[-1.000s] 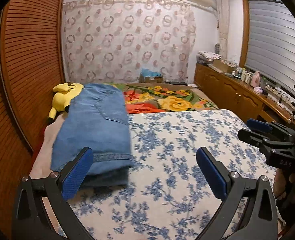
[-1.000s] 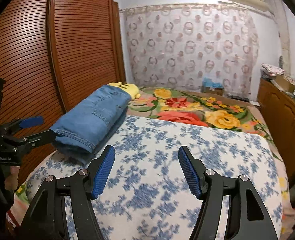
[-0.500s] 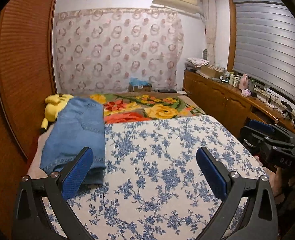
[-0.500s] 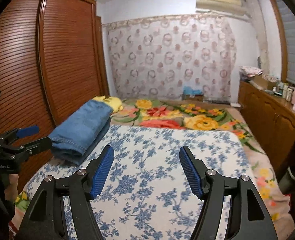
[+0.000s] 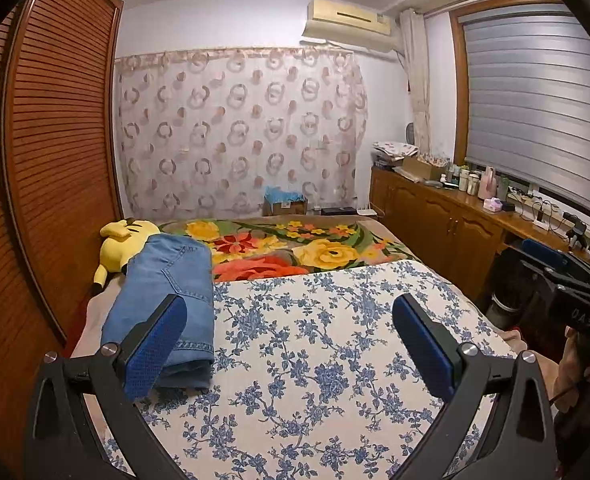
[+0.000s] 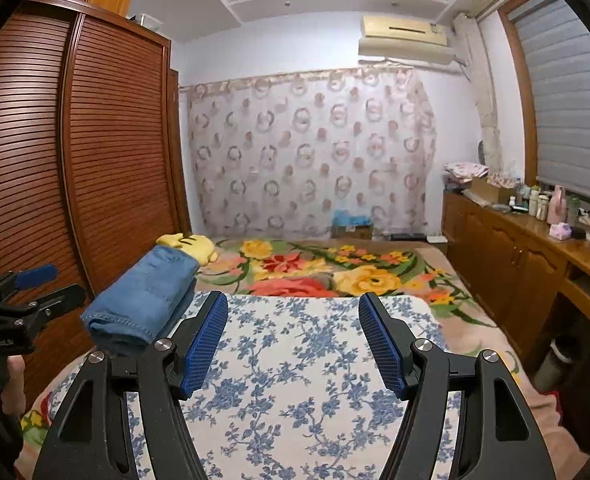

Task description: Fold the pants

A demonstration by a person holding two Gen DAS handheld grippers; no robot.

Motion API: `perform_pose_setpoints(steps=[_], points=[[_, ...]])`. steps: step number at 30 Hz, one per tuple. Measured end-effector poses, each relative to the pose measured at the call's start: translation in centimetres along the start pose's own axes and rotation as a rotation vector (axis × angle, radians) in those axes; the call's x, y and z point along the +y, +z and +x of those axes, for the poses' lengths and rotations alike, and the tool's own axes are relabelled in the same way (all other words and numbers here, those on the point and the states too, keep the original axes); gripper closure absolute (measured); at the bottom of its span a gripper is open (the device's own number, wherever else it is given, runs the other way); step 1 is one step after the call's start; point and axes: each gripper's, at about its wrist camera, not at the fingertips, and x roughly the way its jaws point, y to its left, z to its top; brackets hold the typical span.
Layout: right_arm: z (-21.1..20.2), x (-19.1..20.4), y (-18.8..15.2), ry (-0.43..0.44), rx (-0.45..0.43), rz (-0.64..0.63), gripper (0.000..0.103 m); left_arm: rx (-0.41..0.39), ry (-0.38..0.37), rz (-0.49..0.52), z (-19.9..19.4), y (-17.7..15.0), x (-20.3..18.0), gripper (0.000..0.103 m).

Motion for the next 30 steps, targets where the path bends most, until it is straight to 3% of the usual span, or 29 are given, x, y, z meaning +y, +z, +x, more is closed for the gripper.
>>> perform_pose_setpoints(steps=[30], points=[[0.5, -0.5, -0.5, -0.015, 0.003, -0.002, 0.033, 0.008, 0.005, -0.003, 0.2, -0.4, 0.2, 0.000]])
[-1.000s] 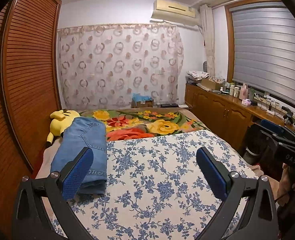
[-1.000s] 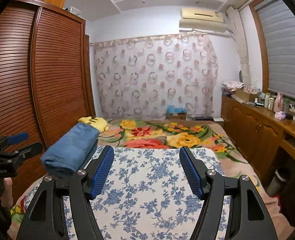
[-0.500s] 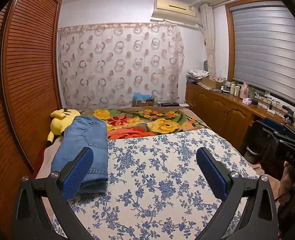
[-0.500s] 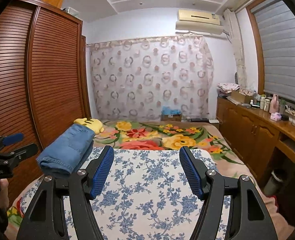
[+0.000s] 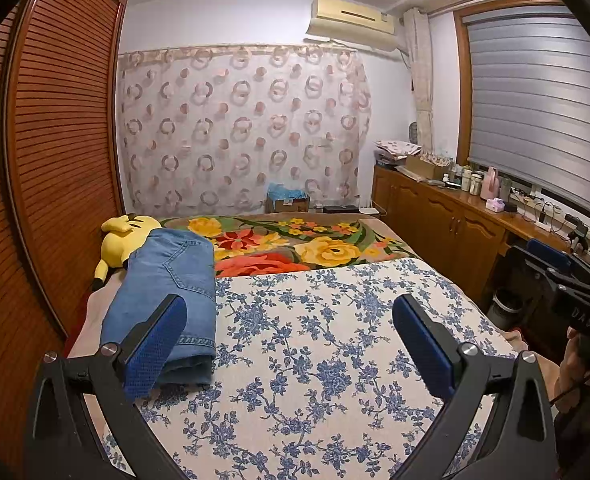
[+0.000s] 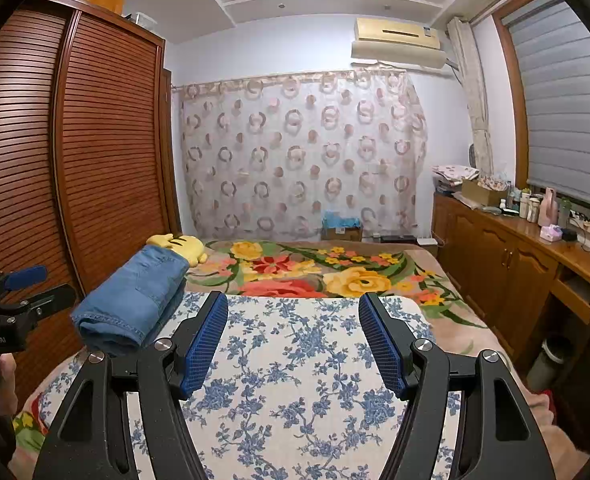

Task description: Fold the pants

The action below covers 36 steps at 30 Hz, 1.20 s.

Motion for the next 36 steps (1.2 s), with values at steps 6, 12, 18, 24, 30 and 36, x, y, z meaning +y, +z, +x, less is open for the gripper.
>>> perform_pose_setpoints(steps=[6, 12, 18, 24, 30, 36], points=[[0.2, -0.5, 0.2, 0.003, -0.004, -0.010, 0.033, 0.001, -0.003, -0.001, 0.1, -0.1, 0.1, 0.000], [0.2, -0.7, 0.3, 0.007, -0.004, -0.012, 0.033, 0.000, -0.002, -0.001, 0.0, -0.1, 0.1, 0.000], [0.4, -1.1, 0.2, 0.011, -0.004, -0.013, 0.033, 0.001, -0.002, -0.001, 0.0, -0.1, 0.0, 0.000], [0.5, -1.3, 0.3, 0.013, -0.006, -0.016, 0.033, 0.001, -0.001, -0.001, 0.0, -0.1, 0.0, 0.000], [0.4, -1.5, 0.1, 0.017, -0.008, -0.019, 0.033, -0.001, 0.004, 0.001, 0.1, -0.2, 0.1, 0.000], [0.5, -1.7, 0.1, 0.020, -0.009, -0.020, 0.033, -0.001, 0.003, -0.001, 0.0, -0.3, 0.1, 0.000]])
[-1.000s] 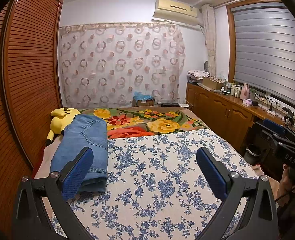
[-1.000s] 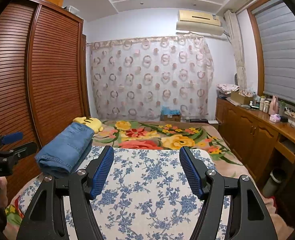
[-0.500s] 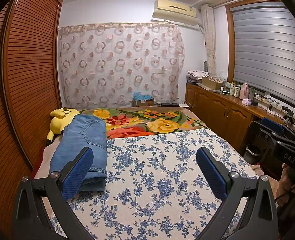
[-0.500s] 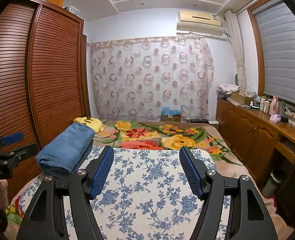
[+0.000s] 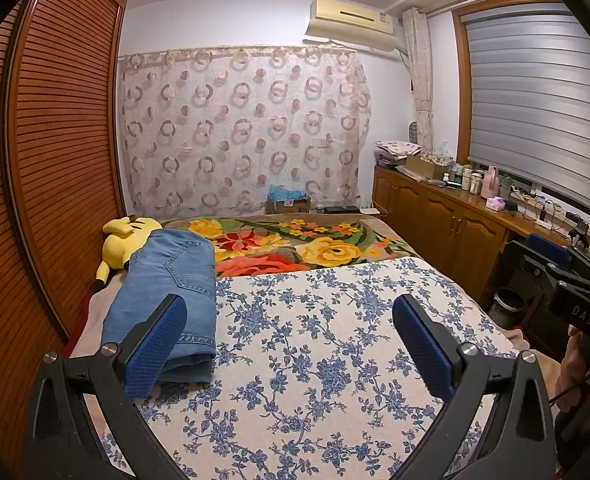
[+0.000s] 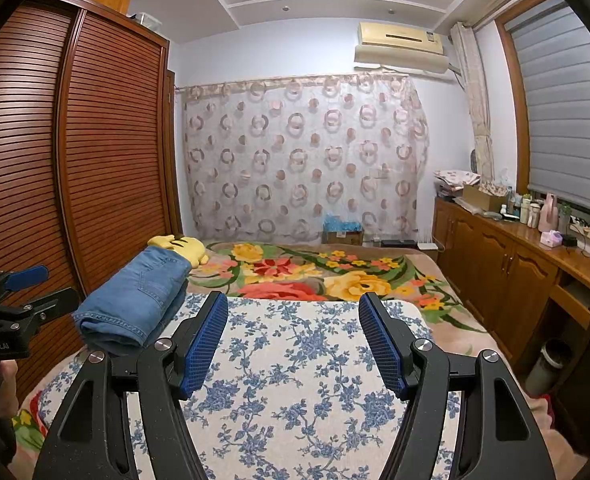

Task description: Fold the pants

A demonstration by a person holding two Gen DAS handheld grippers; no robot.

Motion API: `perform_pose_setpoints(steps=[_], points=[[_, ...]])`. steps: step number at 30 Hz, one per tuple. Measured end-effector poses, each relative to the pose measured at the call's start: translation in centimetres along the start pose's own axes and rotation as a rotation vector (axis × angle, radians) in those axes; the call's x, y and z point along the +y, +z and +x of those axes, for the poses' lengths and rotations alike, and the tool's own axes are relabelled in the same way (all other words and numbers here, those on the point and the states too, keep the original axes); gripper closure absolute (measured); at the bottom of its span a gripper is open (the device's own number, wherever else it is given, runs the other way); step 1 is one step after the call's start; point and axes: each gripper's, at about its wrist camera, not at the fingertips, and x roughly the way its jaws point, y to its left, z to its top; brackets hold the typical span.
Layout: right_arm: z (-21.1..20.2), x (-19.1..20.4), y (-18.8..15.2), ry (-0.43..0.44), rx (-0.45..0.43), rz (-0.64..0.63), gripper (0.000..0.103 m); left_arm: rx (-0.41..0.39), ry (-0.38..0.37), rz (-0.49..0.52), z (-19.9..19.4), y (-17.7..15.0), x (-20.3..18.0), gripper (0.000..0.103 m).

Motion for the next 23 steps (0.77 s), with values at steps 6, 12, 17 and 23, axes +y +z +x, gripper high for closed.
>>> perform_pose_setpoints(steps=[6, 12, 17, 23], points=[[0.08, -0.12, 0.05, 0.000, 0.000, 0.000, 0.033, 0.000, 0.001, 0.001, 0.01, 0.00, -0.01, 0.000], [-0.06, -0.28, -0.11, 0.004, 0.000, 0.001, 0.033, 0.000, 0.000, 0.000, 0.00, 0.01, 0.01, 0.000], [-0.05, -0.35, -0.12, 0.006, 0.001, 0.001, 0.033, -0.001, 0.001, -0.001, 0.00, 0.01, 0.00, 0.000], [-0.07, -0.42, -0.12, 0.006, 0.000, 0.001, 0.033, 0.000, 0.002, 0.000, 0.01, -0.03, 0.06, 0.000]])
